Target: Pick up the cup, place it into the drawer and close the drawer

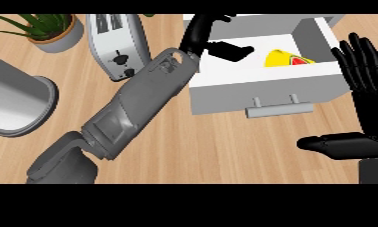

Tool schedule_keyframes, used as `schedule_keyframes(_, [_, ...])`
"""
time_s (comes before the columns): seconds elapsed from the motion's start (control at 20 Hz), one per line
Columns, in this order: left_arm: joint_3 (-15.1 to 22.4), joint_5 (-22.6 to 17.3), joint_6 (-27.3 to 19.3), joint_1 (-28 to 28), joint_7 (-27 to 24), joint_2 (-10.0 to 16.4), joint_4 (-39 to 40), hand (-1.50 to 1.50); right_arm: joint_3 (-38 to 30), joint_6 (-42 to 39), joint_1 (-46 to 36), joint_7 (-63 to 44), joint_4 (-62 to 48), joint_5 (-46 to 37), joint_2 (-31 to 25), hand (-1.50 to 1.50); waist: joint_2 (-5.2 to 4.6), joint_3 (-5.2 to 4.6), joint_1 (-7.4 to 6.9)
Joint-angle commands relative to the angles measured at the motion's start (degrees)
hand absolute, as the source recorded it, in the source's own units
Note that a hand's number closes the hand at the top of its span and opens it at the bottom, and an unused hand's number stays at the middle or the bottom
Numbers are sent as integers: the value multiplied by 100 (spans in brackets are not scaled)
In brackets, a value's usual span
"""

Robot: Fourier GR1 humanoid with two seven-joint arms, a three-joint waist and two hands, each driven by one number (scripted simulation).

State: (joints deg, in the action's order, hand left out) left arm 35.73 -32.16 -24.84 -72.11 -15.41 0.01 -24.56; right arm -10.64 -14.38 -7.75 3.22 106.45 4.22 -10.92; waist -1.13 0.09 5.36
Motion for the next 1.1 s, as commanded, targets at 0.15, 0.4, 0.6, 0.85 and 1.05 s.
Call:
schedule_keyframes(0.15, [322,-241,-477,236,-360,-1,-307,-150,-45,-186,271,124,128,224,17,-150,38,-4,-119])
schedule_keyframes(0.4, [179,-576,-610,-8,-703,-1,-500,-150,18,-713,81,-304,220,1222,-11,-150,18,-4,-14])
schedule_keyframes(0.6, [-154,-702,-481,-193,-797,-1,-509,-150,254,-726,391,-215,596,785,-30,150,71,-7,-275])
schedule_keyframes(0.85, [-359,-679,-449,-181,-334,137,-945,-150,96,-1174,522,-537,928,571,-772,150,144,-11,-504])
schedule_keyframes(1.05, [-602,-659,-333,257,-566,391,-1163,-150,327,-1204,615,-300,859,-194,-816,150,124,-10,-537])
